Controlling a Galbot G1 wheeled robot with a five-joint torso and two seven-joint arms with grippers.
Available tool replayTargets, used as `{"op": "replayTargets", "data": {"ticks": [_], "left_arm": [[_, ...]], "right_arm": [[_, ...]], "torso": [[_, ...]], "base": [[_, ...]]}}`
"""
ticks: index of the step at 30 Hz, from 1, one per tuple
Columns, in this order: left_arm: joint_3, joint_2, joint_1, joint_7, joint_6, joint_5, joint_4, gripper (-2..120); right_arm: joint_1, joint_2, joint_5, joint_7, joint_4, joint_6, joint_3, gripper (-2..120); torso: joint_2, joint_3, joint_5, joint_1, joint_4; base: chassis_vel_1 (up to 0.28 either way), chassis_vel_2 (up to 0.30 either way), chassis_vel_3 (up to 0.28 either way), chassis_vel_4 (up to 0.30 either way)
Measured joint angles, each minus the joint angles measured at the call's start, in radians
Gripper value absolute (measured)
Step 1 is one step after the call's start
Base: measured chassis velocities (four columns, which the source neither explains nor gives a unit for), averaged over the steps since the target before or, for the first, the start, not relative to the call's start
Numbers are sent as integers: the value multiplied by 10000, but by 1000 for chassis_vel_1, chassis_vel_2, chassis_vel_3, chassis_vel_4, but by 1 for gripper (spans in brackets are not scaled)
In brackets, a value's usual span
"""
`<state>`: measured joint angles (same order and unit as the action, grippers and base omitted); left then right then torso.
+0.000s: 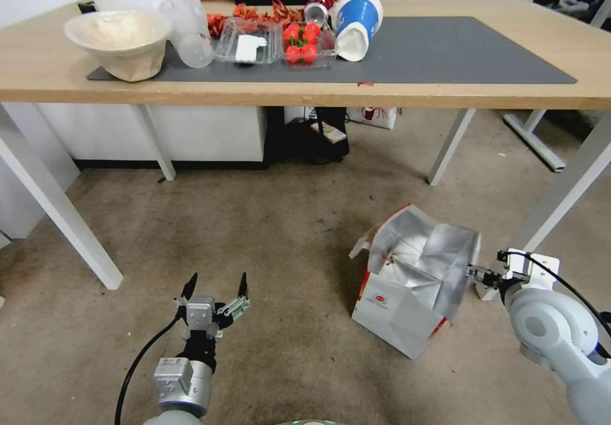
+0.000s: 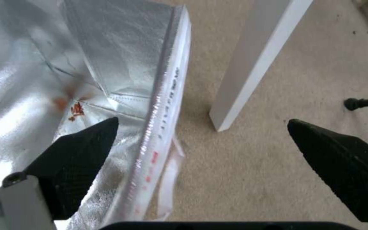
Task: Pick up the food delivery bag from the floor and place it on the table.
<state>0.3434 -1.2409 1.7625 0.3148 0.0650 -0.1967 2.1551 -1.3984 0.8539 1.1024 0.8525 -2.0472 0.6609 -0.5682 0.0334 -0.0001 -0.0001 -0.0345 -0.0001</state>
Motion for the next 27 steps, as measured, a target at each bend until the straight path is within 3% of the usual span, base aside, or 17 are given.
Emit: {"op": "replayTargets", "data": {"ticks": [10, 19, 27], "left_arm": [[107, 84, 24, 35, 0, -101, 84, 100], [110, 8, 65, 52, 0, -78, 93, 100], [118, -48, 106, 70, 2, -61, 101, 100]], "right_arm": [[367, -41, 282, 6, 74, -81, 206, 100], [1686, 413, 771, 317, 1403, 299, 1250, 100], [1984, 699, 811, 372, 1902, 474, 1644, 100]], "torso": [[3, 0, 0, 0, 1], [6, 1, 1, -1, 3], [6, 0, 0, -1, 1]], "base": [[0, 0, 0, 0], [0, 0, 0, 0], [0, 0, 0, 0]]}}
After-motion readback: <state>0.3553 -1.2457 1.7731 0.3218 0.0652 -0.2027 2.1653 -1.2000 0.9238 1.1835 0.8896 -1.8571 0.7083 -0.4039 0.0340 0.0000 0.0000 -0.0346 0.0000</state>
